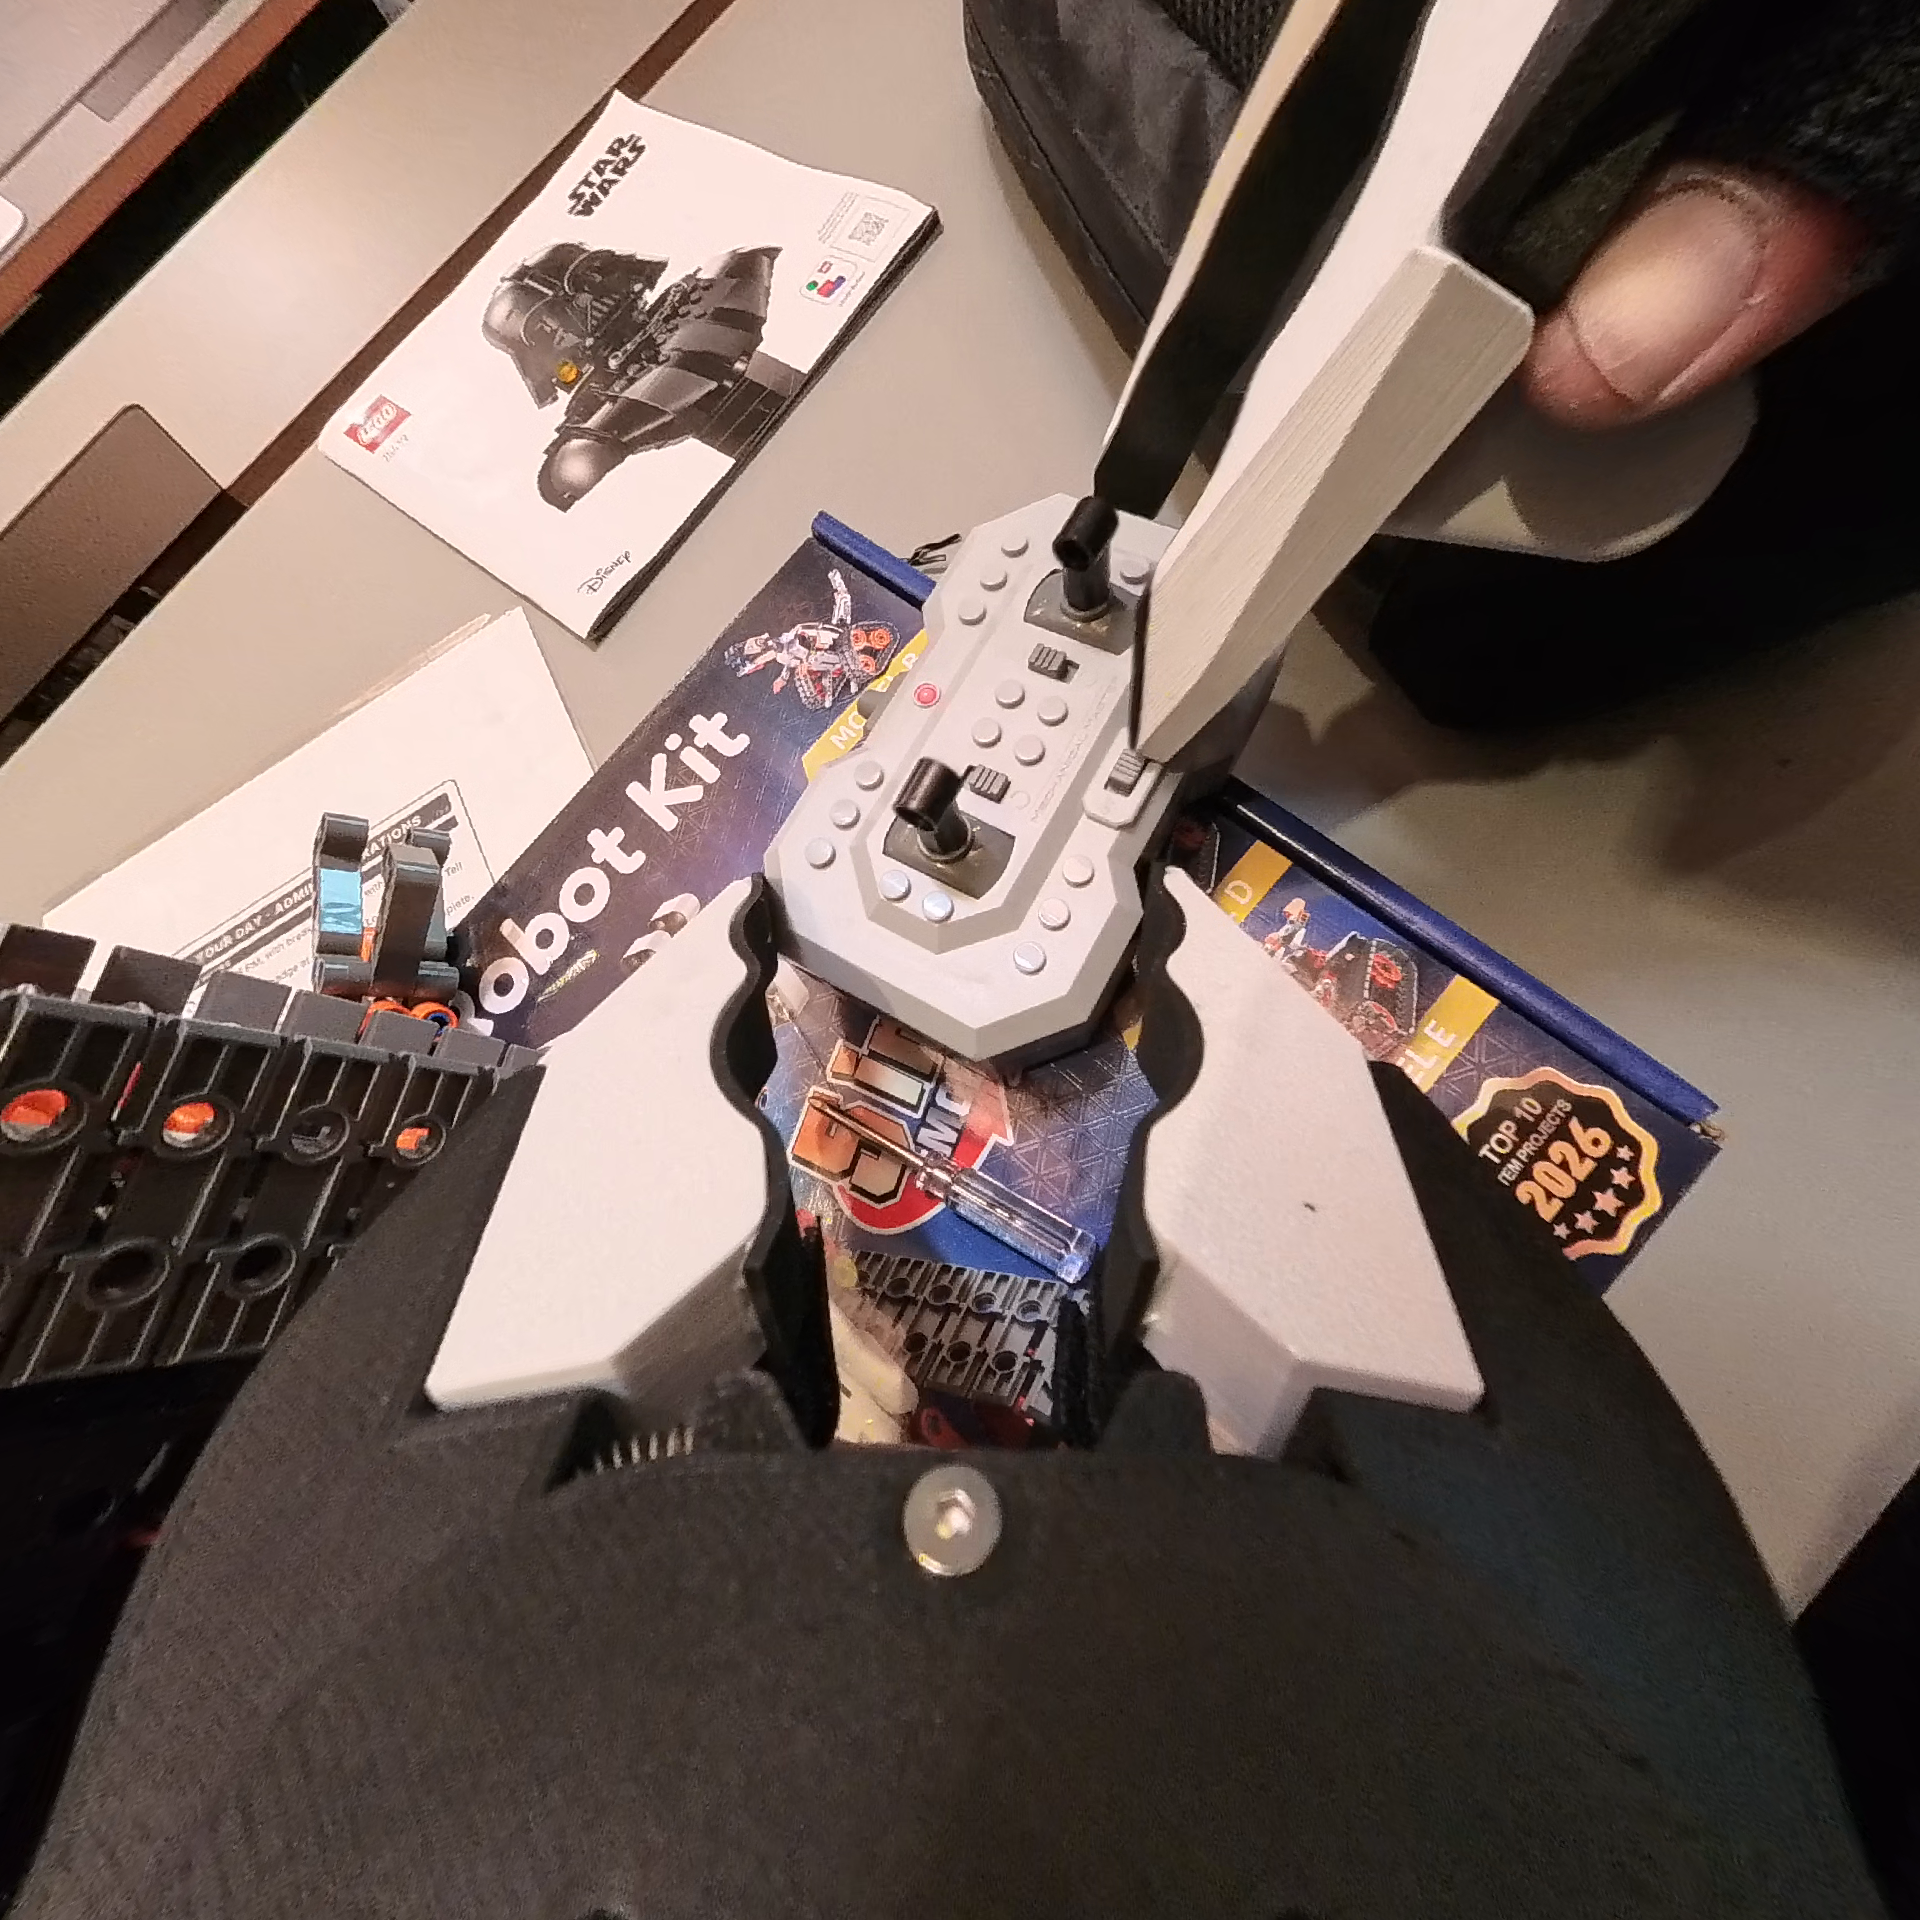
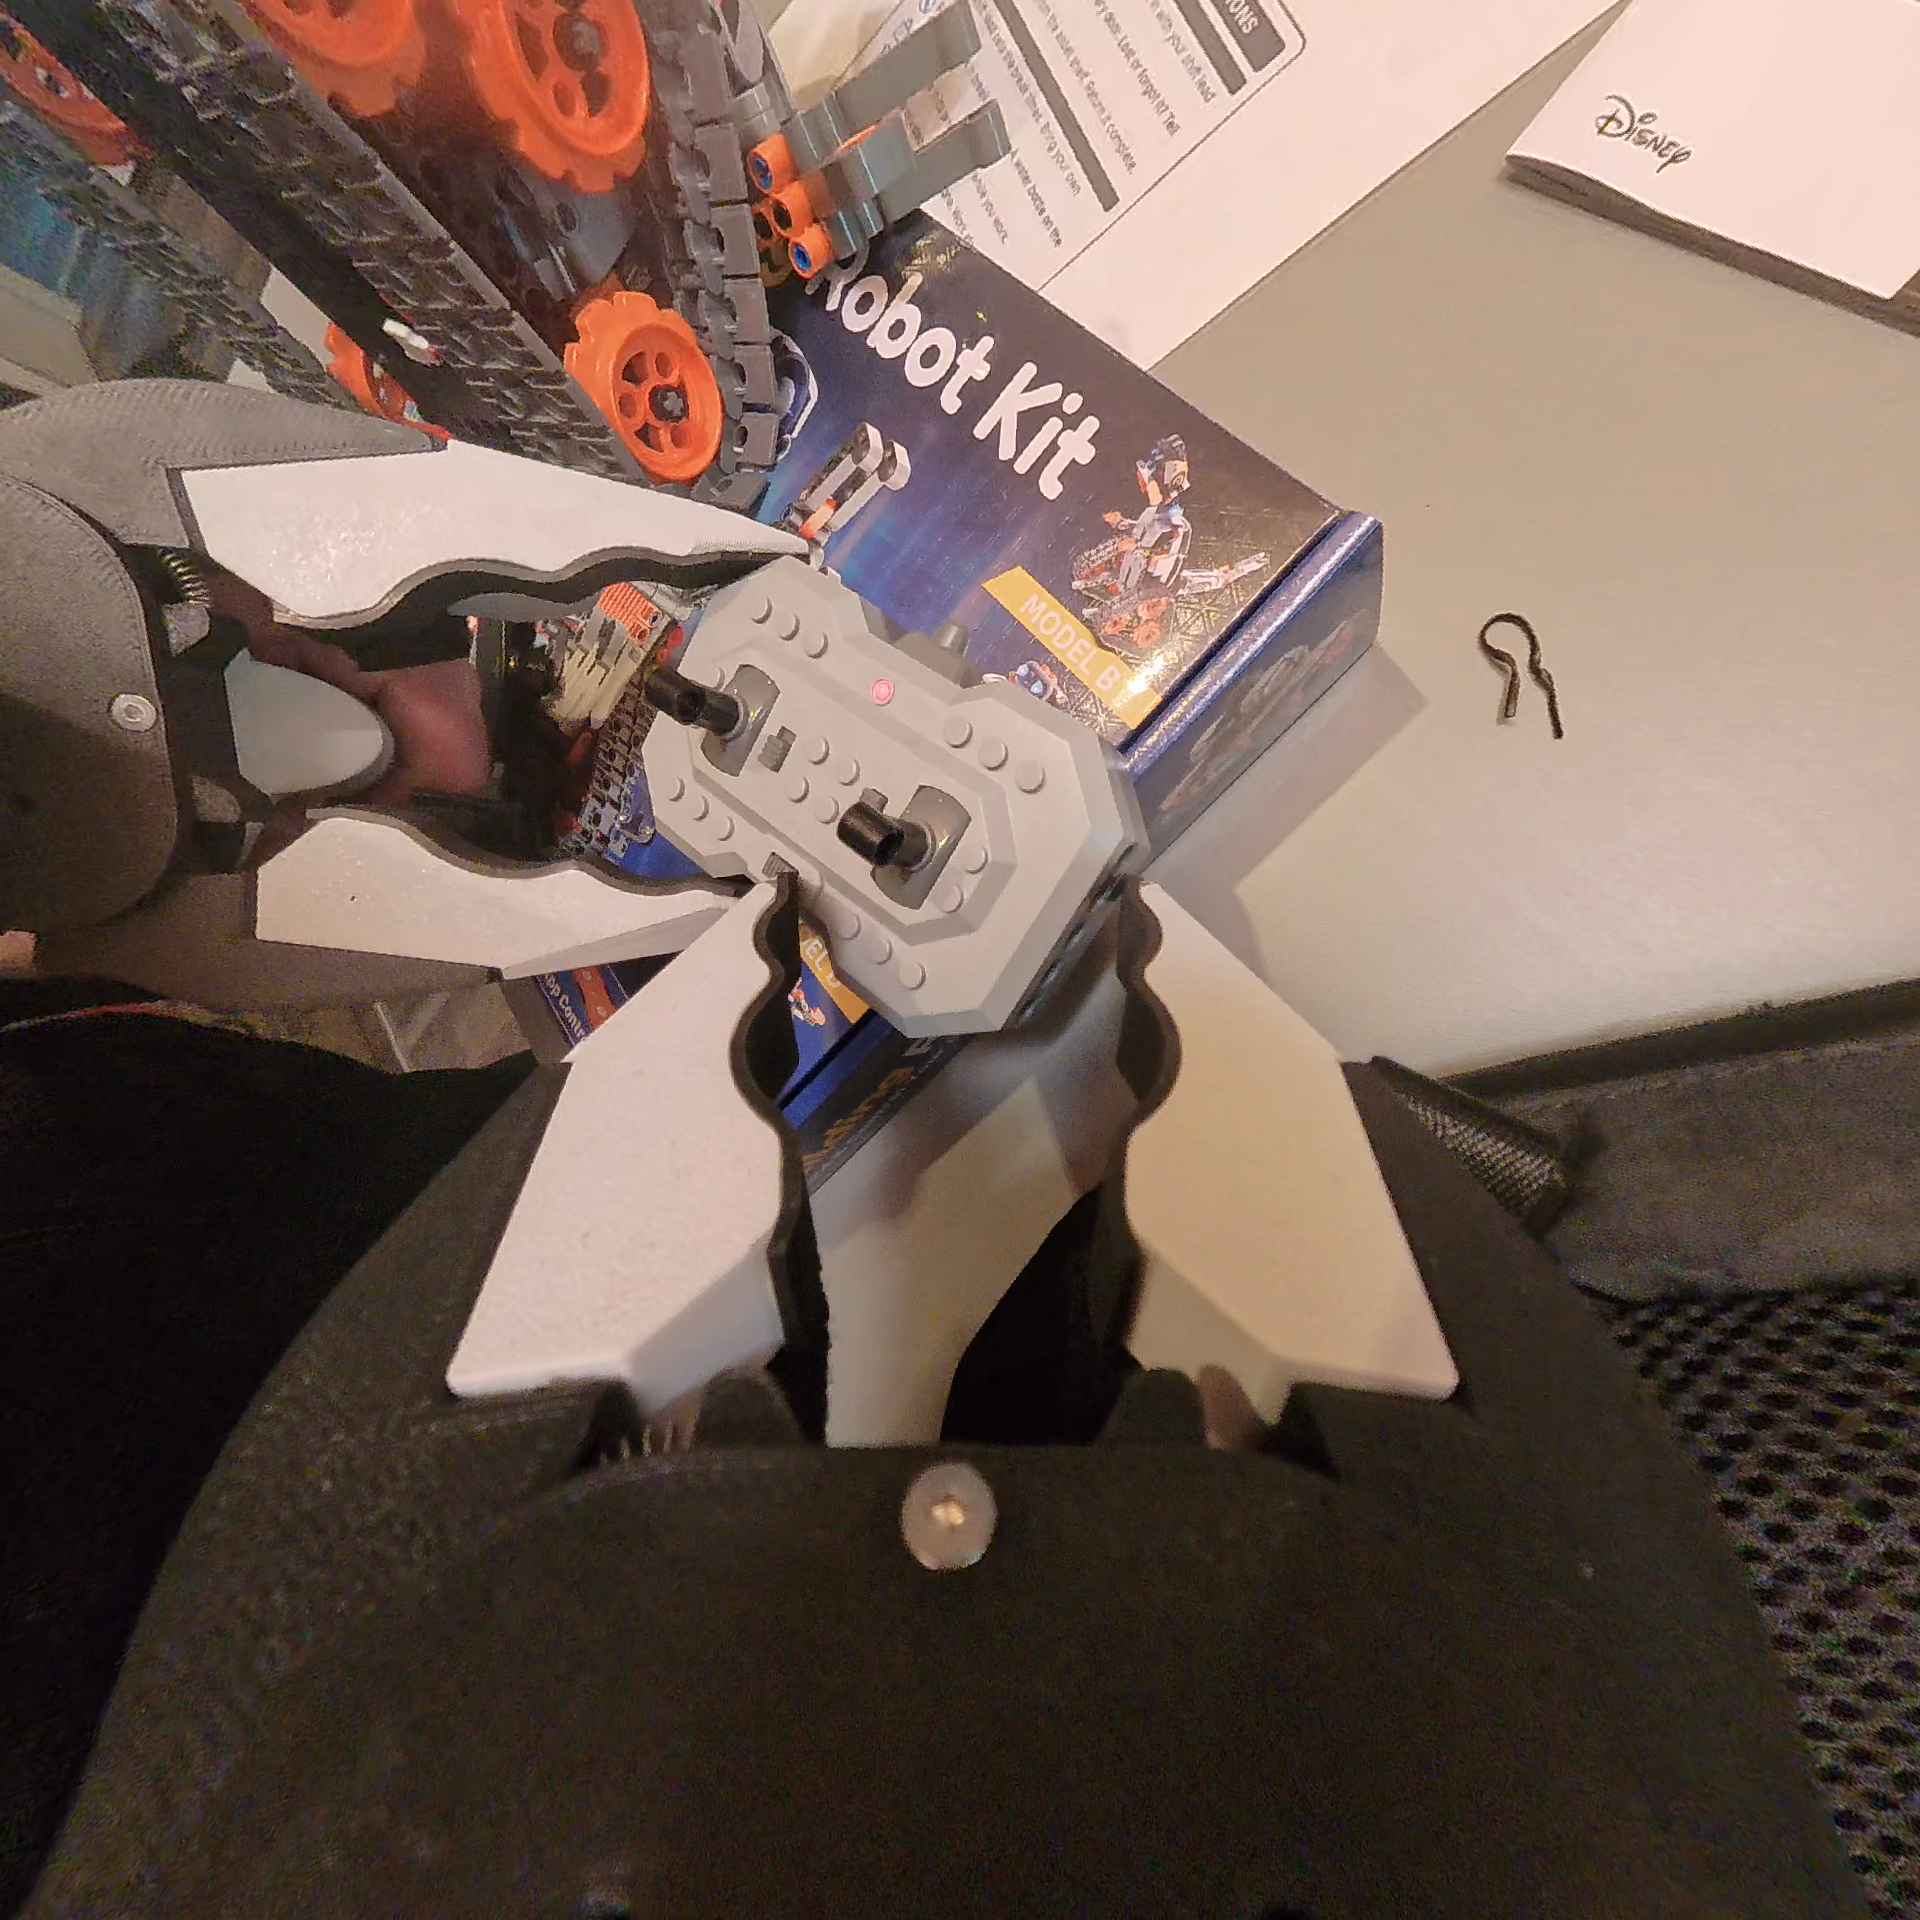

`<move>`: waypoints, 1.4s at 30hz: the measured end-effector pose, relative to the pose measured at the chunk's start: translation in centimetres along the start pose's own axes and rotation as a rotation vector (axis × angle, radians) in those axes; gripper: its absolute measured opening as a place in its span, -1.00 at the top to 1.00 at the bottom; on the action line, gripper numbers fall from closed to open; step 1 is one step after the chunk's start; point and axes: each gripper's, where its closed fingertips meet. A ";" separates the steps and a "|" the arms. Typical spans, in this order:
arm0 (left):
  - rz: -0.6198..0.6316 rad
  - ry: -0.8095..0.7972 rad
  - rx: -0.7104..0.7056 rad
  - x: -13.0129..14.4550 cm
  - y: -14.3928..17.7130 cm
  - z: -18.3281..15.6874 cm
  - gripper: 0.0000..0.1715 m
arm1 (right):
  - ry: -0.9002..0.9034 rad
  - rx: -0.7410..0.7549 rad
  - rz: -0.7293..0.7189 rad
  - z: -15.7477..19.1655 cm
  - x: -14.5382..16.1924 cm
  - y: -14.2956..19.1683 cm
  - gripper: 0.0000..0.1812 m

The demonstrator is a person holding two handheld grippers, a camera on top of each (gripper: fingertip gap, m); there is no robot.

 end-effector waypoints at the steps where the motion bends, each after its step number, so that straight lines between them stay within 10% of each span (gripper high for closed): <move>1: 0.000 0.001 0.000 0.0 0.0 0.0 0.21 | 0.002 -0.001 0.004 0.0 0.0 0.0 0.34; 19: 0.000 -0.048 -0.031 0.1 0.1 0.1 0.20 | -0.008 -0.087 -0.017 0.8 -0.4 0.7 0.22; 30: 0.016 0.047 0.043 -0.1 0.7 0.3 0.21 | 0.597 0.163 -0.041 1.7 -0.3 2.2 0.21; 42: 0.007 -0.029 0.069 0.0 1.2 -0.6 0.21 | 0.552 0.098 -0.094 2.6 -1.6 2.3 0.74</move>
Point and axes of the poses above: each gripper's, where its closed fingertips meet, y back along the fingers, x out of its underside, z = x × y across the jaws, and after that the axes turned 4 degrees about y, right-handed
